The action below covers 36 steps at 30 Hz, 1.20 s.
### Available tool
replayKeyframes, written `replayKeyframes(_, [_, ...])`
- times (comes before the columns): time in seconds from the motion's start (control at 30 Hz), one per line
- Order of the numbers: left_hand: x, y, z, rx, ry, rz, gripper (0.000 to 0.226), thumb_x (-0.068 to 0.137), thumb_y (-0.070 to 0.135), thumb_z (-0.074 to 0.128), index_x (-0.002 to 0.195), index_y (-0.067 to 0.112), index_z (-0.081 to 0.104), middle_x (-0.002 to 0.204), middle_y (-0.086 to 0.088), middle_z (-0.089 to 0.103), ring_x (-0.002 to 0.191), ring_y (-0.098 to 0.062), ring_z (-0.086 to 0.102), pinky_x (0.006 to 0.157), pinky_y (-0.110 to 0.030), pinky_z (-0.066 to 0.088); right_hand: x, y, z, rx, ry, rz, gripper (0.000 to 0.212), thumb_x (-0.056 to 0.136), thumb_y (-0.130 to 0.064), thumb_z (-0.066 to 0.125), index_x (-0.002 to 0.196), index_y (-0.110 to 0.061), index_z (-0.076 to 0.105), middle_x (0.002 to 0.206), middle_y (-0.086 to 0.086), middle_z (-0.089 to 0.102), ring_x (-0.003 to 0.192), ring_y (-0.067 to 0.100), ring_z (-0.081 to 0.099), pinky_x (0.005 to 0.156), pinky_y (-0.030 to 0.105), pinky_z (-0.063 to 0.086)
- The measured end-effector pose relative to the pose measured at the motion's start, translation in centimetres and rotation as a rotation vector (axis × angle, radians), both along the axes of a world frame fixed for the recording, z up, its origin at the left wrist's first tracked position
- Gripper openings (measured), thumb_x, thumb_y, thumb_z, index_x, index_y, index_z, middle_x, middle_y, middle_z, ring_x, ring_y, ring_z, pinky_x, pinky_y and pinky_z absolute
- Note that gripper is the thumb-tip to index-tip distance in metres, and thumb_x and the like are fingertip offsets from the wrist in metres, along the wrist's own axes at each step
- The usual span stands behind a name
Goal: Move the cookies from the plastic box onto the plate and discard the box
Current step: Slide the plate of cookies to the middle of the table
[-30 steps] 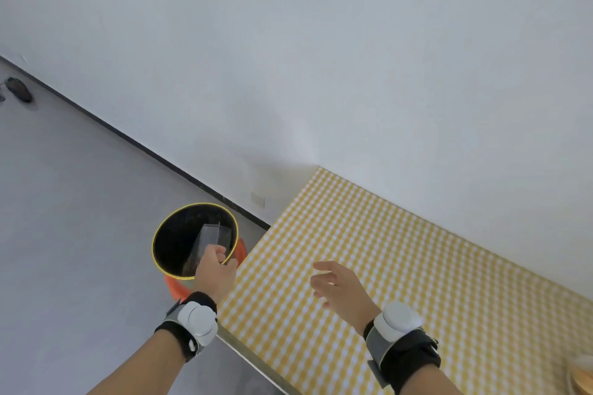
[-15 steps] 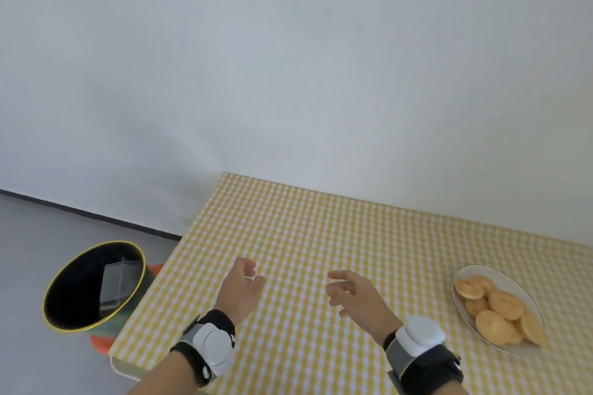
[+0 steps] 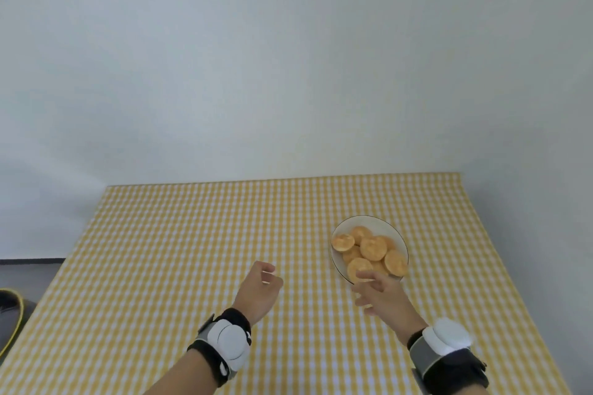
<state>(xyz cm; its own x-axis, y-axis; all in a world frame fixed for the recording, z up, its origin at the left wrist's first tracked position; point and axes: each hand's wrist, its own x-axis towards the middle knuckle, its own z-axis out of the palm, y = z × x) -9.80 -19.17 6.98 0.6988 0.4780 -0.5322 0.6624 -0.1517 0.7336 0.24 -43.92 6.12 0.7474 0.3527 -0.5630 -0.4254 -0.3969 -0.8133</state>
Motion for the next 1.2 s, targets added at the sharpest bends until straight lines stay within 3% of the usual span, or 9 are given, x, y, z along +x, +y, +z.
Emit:
replayKeyframes(0.2, [3.4, -4.4, -1.2, -0.101, 0.113, -0.078, 0.025, 0.091, 0.021, 0.057, 0.115, 0.017, 0.050, 0.111, -0.008, 0.063, 0.082, -0.017, 0.062, 0.065, -0.024, 0.047, 2.4, -4.8, -3.9, -0.082, 0.118, -0.244, 0.016, 0.089, -0.011, 0.060, 0.103, -0.006, 0.062, 0.089, 0.015, 0.071, 0.067, 0.023, 0.064, 0.064, 0.036, 0.052])
replayKeyframes(0.37, [5.5, -5.0, -1.8, -0.163, 0.180, -0.076, 0.025, 0.089, 0.022, 0.059, 0.112, 0.016, 0.052, 0.097, -0.008, 0.064, 0.070, -0.014, 0.058, 0.056, -0.023, 0.043, 3.2, -4.0, -6.0, -0.063, 0.224, -0.308, 0.013, 0.096, -0.023, 0.057, 0.096, -0.010, 0.057, 0.091, 0.015, 0.067, 0.073, 0.027, 0.065, 0.074, 0.043, 0.058])
replayKeyframes(0.5, [7.5, -5.0, -3.0, -0.190, 0.223, -0.057, 0.024, 0.089, 0.023, 0.058, 0.111, 0.016, 0.053, 0.106, -0.011, 0.067, 0.074, -0.017, 0.064, 0.061, -0.027, 0.046, 4.4, -2.8, -8.3, -0.049, 0.264, -0.354, 0.023, 0.095, -0.022, 0.057, 0.109, -0.004, 0.056, 0.099, 0.021, 0.070, 0.078, 0.032, 0.071, 0.075, 0.047, 0.061])
replayKeyframes(0.67, [9.4, -5.1, -4.4, -0.242, 0.289, -0.013, 0.017, 0.091, 0.017, 0.052, 0.108, 0.013, 0.054, 0.087, -0.006, 0.065, 0.069, -0.019, 0.060, 0.058, -0.026, 0.044, 5.3, -1.8, -9.3, 0.005, 0.296, -0.474, 0.015, 0.097, -0.005, 0.046, 0.108, -0.003, 0.056, 0.097, 0.024, 0.071, 0.082, 0.035, 0.073, 0.063, 0.037, 0.059])
replayKeyframes(1.03, [11.7, -3.9, -6.3, -0.285, 0.290, 0.009, 0.017, 0.091, 0.018, 0.052, 0.106, 0.011, 0.056, 0.084, -0.005, 0.065, 0.064, -0.019, 0.060, 0.056, -0.028, 0.041, 6.7, 0.2, -9.6, 0.065, 0.196, -0.463, 0.019, 0.097, -0.001, 0.046, 0.110, -0.004, 0.060, 0.097, 0.021, 0.073, 0.077, 0.031, 0.076, 0.062, 0.034, 0.060])
replayKeyframes(1.2, [13.1, -2.5, -5.7, -0.360, 0.215, 0.059, 0.021, 0.093, 0.020, 0.052, 0.114, 0.017, 0.053, 0.092, -0.006, 0.066, 0.066, -0.020, 0.063, 0.058, -0.029, 0.044, 9.6, 3.5, -7.9, 0.128, 0.167, -0.411, 0.019, 0.096, -0.002, 0.047, 0.109, -0.004, 0.061, 0.099, 0.022, 0.073, 0.078, 0.033, 0.075, 0.066, 0.036, 0.061])
